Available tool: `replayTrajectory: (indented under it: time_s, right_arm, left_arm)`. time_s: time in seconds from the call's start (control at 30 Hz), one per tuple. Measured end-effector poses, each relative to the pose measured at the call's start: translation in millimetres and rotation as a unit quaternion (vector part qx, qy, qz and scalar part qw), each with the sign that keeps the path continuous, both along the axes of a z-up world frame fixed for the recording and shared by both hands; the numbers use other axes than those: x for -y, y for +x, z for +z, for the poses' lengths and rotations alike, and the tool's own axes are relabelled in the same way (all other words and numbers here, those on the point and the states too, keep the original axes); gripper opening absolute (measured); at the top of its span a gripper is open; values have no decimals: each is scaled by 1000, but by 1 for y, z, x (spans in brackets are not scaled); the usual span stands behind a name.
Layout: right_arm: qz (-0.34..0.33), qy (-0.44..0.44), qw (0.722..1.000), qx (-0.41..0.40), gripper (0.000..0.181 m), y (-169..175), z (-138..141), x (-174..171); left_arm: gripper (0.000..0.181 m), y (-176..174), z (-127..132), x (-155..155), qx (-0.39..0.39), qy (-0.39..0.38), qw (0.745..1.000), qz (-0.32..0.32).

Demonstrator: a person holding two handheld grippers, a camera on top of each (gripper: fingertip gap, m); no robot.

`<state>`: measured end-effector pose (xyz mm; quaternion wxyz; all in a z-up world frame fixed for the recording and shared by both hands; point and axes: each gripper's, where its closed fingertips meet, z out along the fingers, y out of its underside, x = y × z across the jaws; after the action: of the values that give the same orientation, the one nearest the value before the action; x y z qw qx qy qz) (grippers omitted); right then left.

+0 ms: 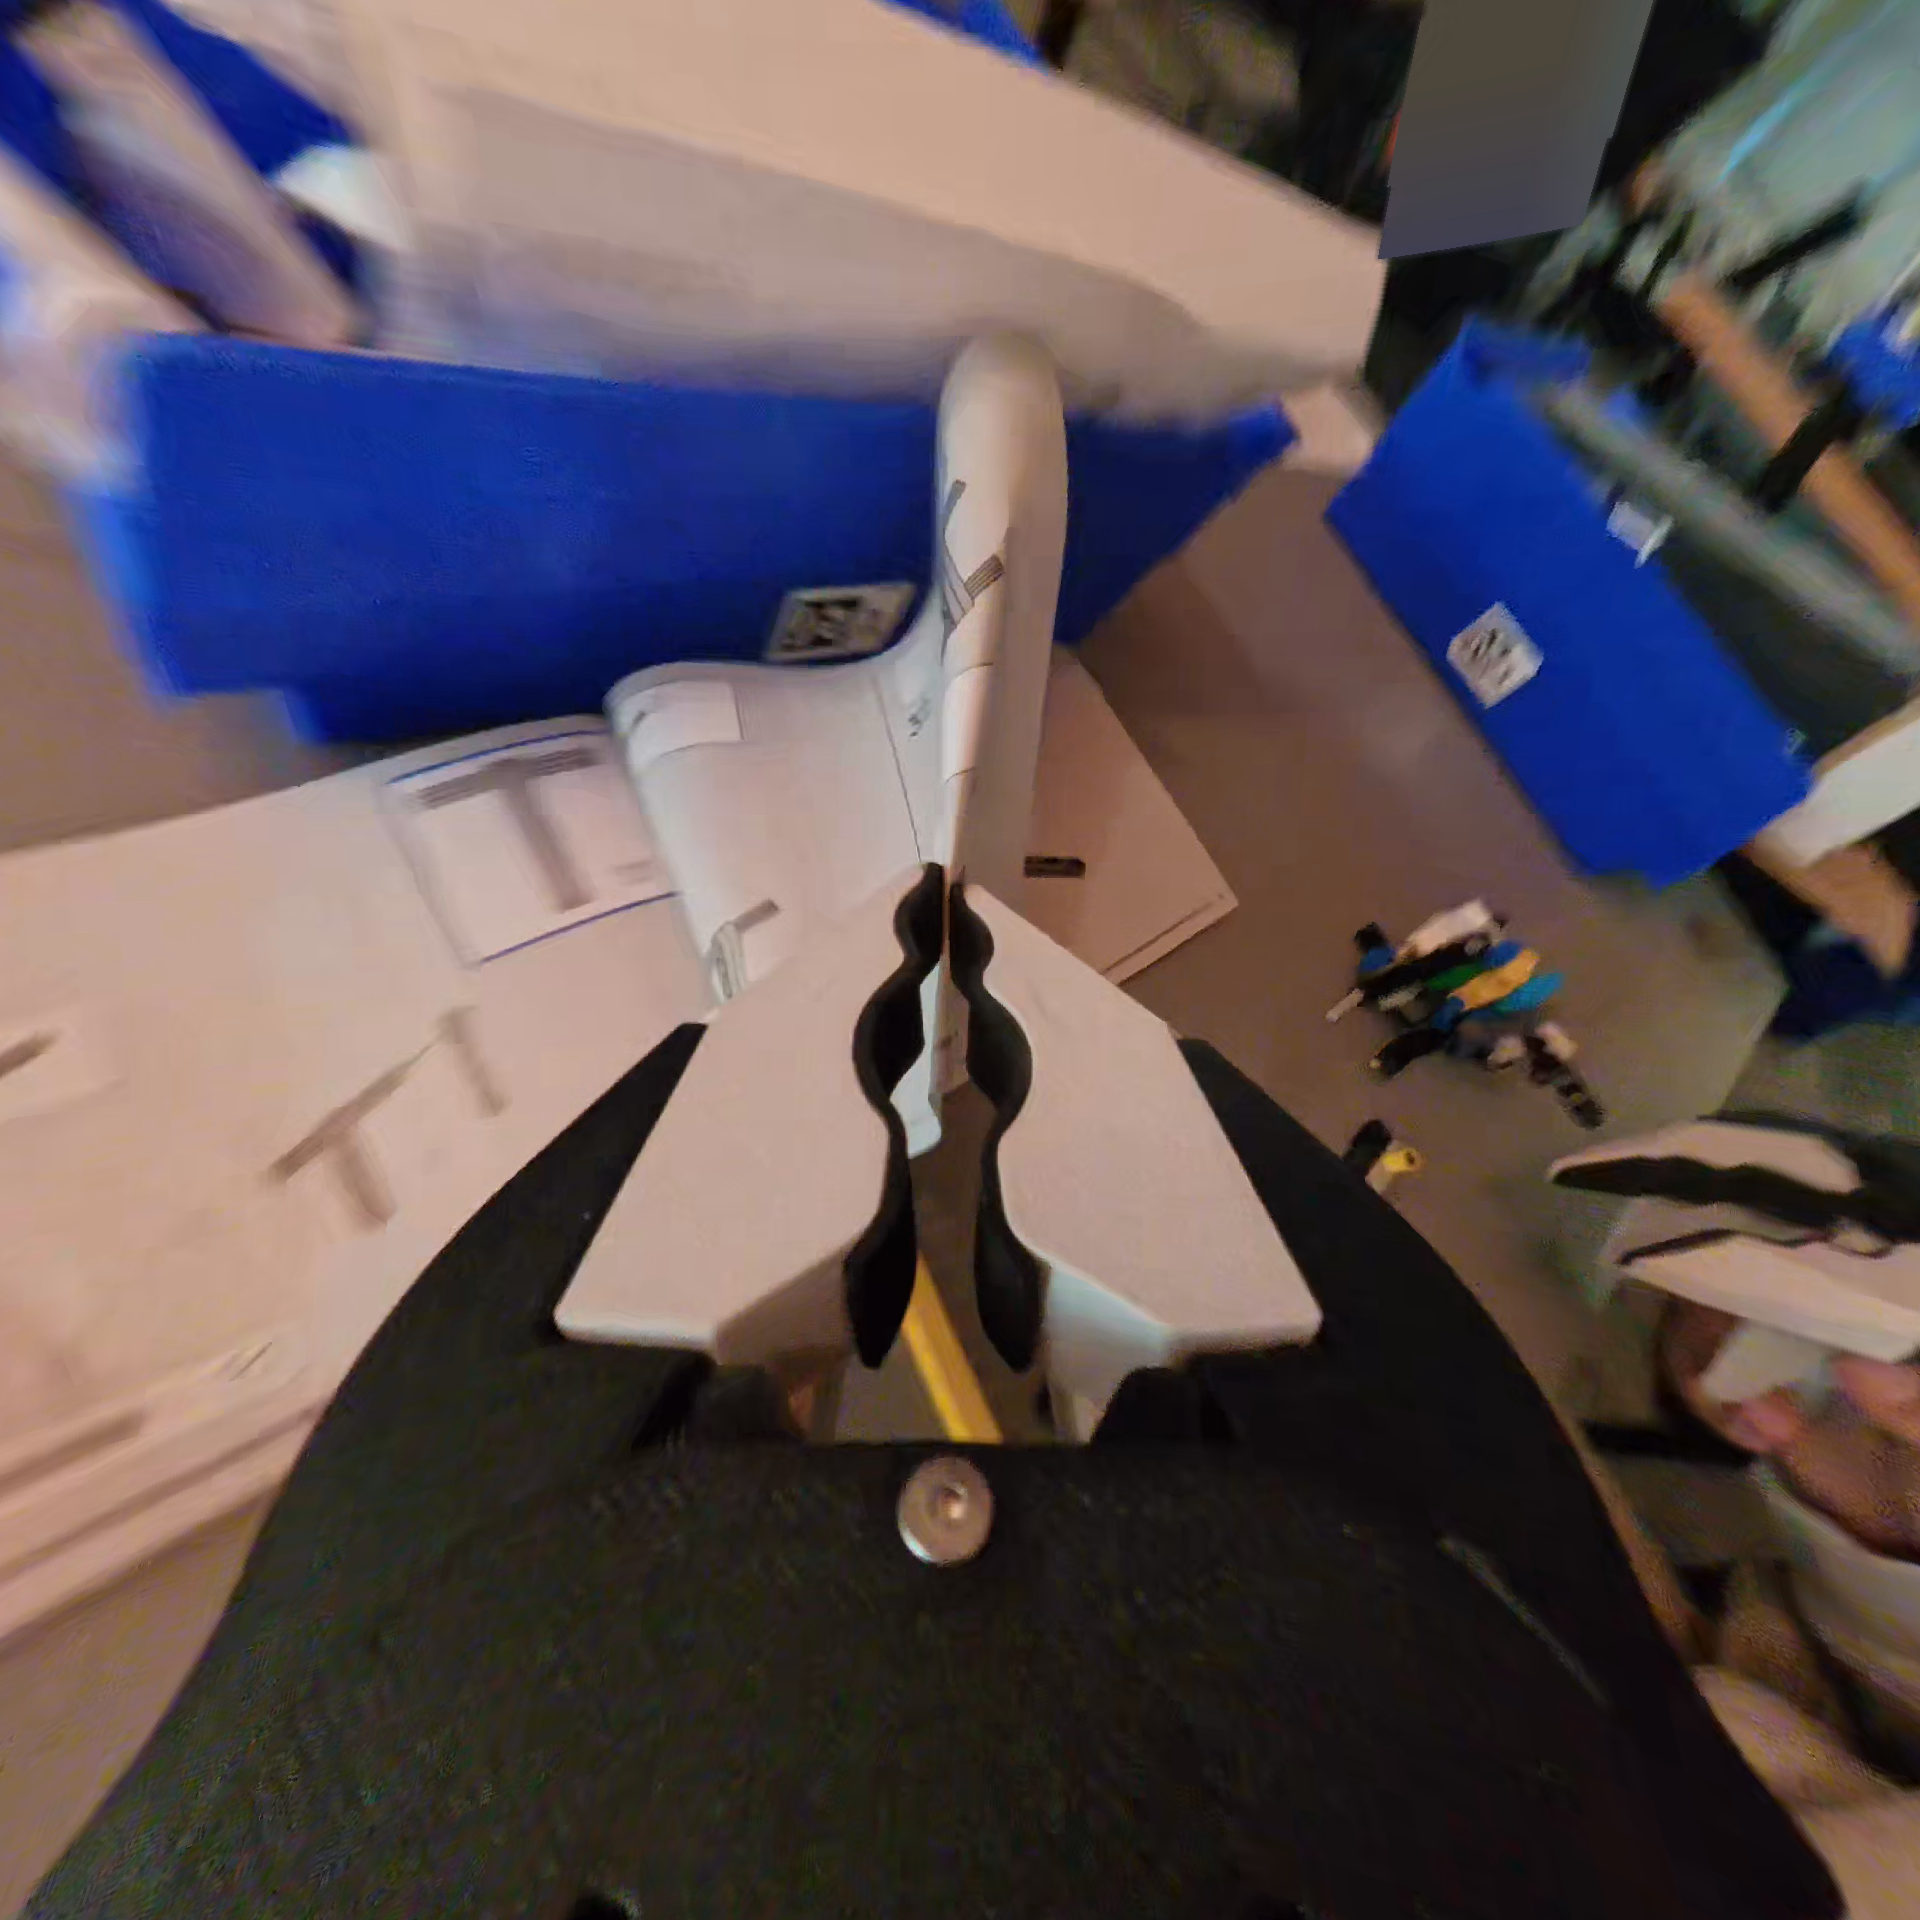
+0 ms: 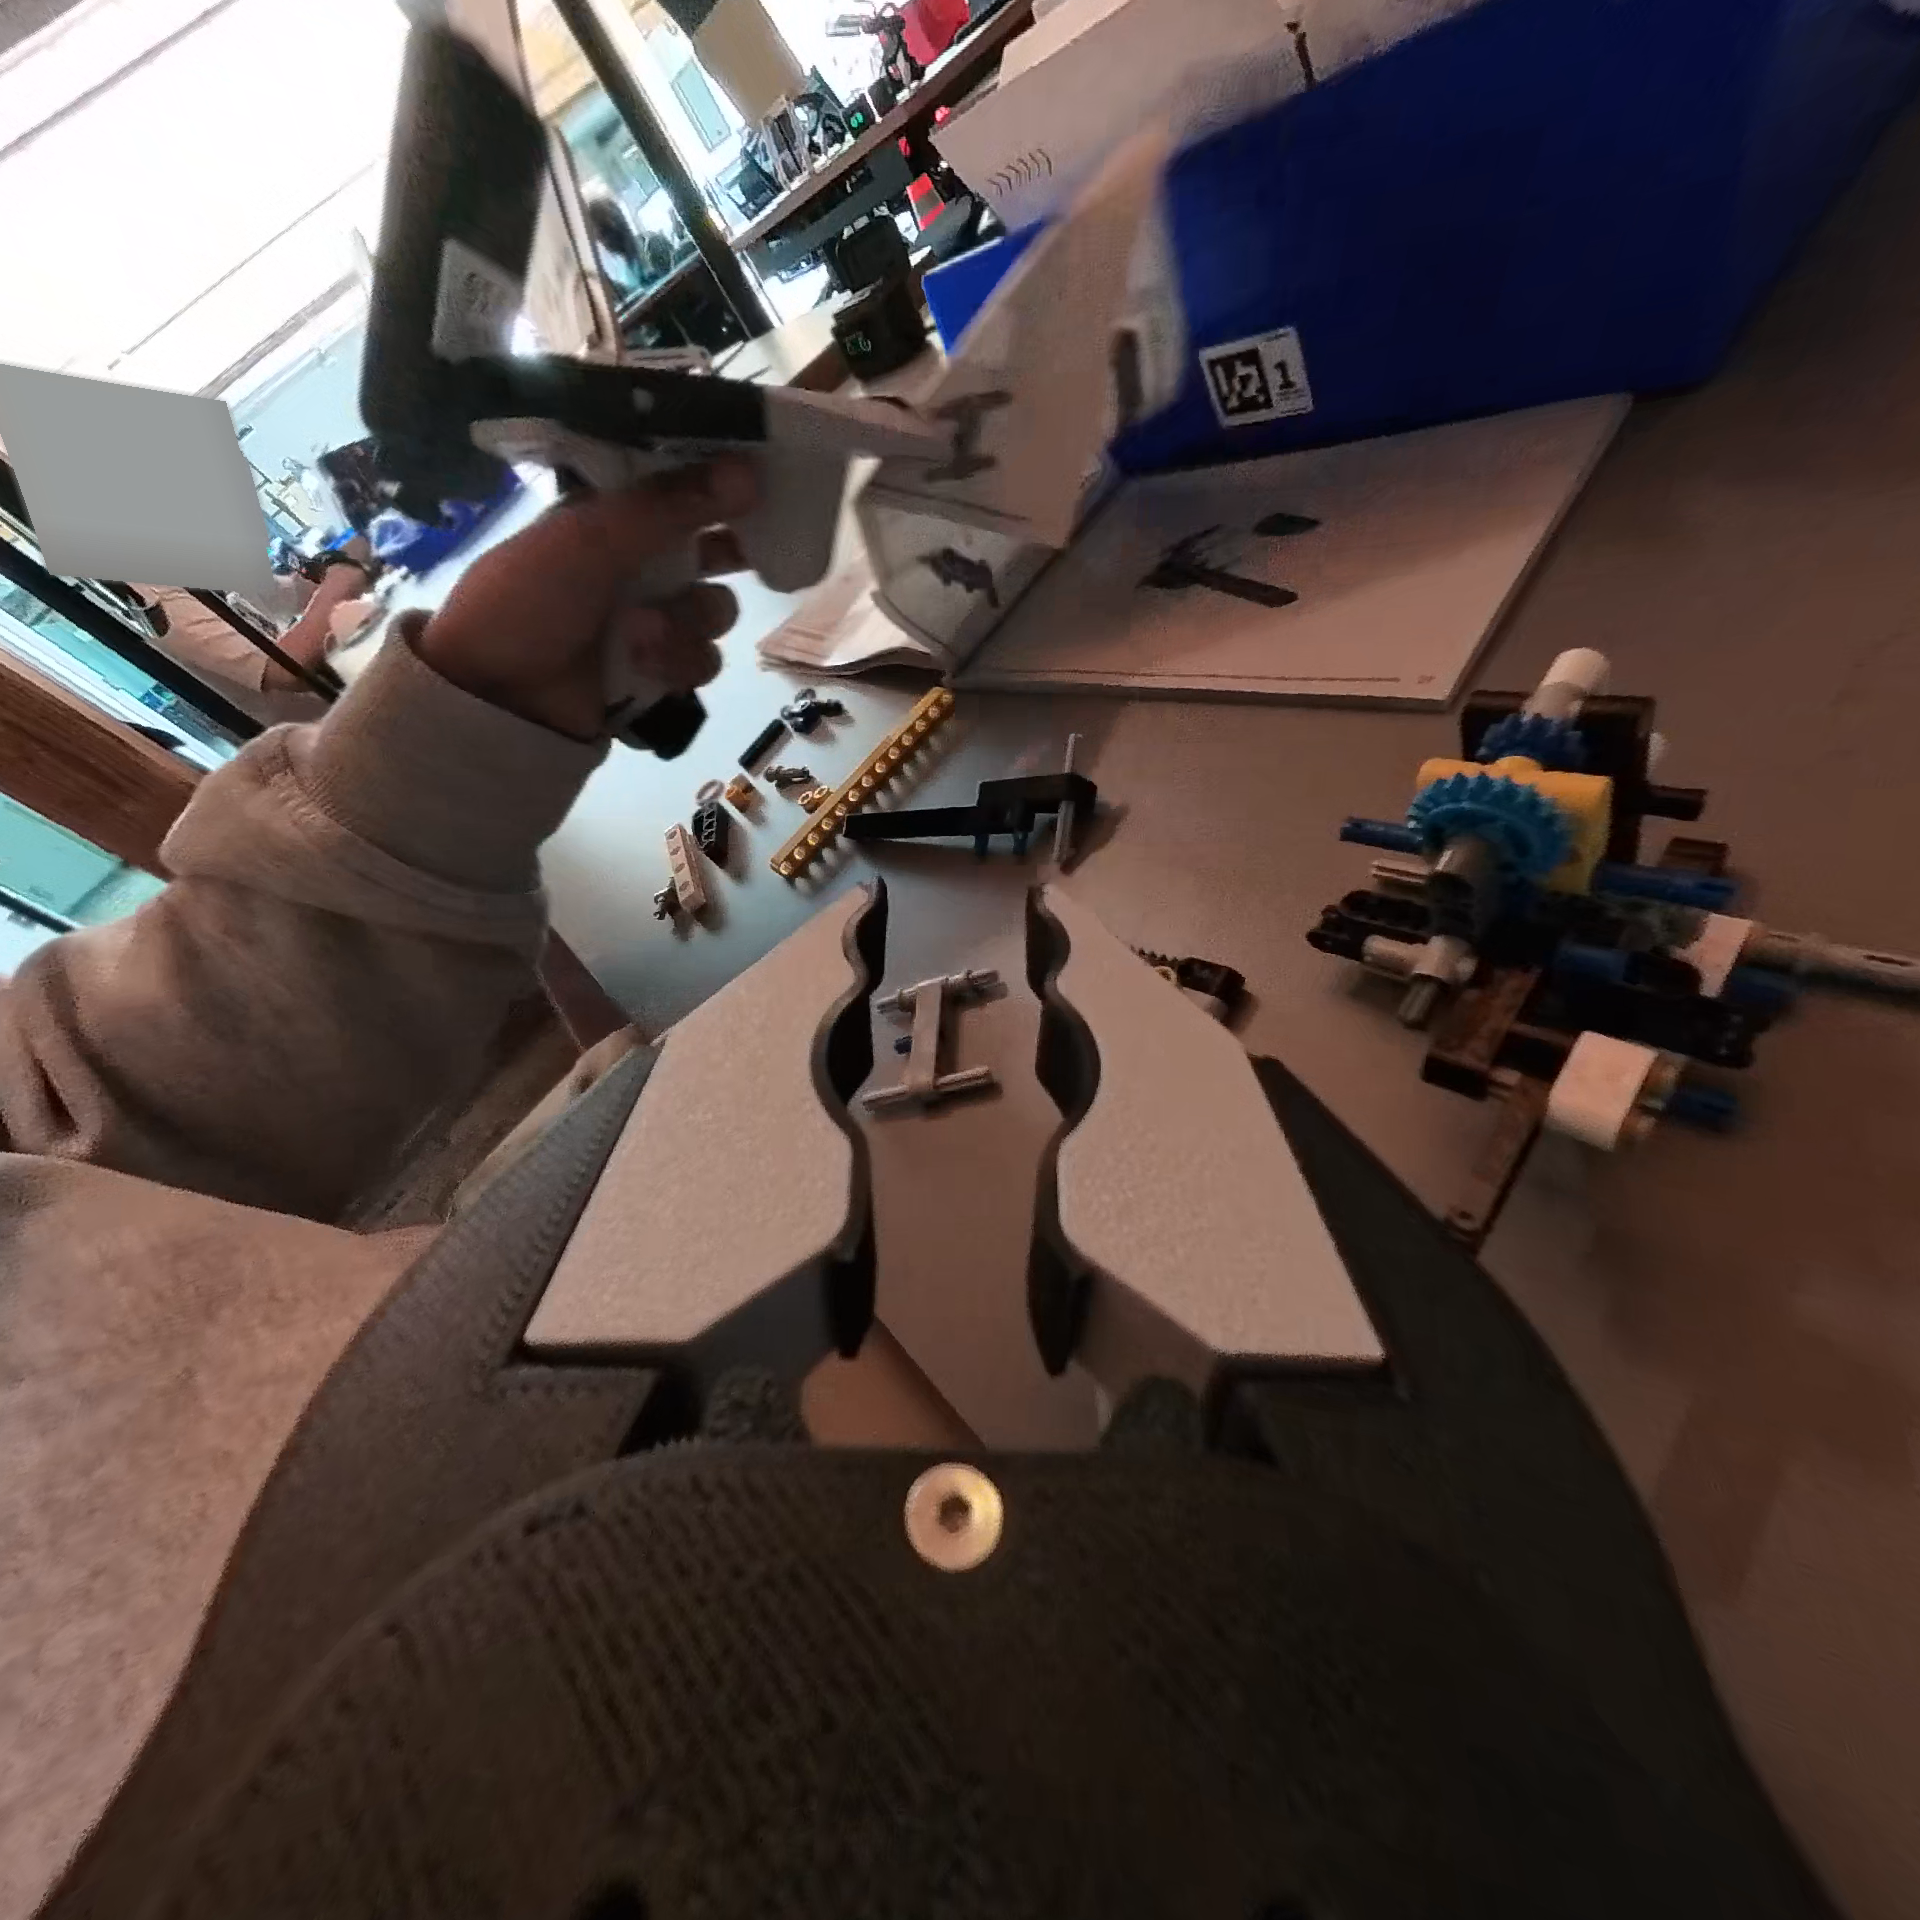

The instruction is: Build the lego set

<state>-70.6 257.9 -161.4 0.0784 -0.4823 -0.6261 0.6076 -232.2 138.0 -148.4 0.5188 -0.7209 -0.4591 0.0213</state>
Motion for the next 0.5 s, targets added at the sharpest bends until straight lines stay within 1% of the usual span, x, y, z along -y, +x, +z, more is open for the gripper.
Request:
replayTrajectory:
  time_s: [0.03,0.1,0.17,0.2,0.23,0.3,0.33,0.37,0.4,0.43,0.5]
  right_arm:
    - [1,-1,1000,-2,25,0,0,1]
    - [8,-4,1000,-5,26,1,1,4]
    - [16,-5,1000,-7,26,2,2,7]
    - [17,-3,1000,-9,26,2,2,8]
    - [17,1,1000,-13,26,1,2,9]
    - [16,13,1000,-22,26,0,2,9]
    - [15,20,999,-26,26,0,2,10]
    - [15,28,999,-31,26,-1,2,11]
    - [14,35,999,-36,26,-1,2,11]
    - [15,41,998,-42,26,-1,3,13]
    - [18,53,997,-55,25,-1,3,16]
  left_arm:
    - [0,-2,6,23,8,34,999,30]
    - [0,-10,10,74,34,110,988,105]
    - [4,-15,3,124,61,174,967,178]
    - [5,-15,3,143,62,205,955,203]
    - [7,-14,3,158,54,221,947,226]
    - [8,-10,6,177,14,205,944,260]
    - [9,-8,11,178,-15,189,945,267]
    - [10,-6,19,173,-42,175,948,263]
    - [12,-4,26,161,-63,165,954,243]
    - [15,-3,29,144,-70,152,962,216]
    - [20,1,24,103,-58,125,979,147]
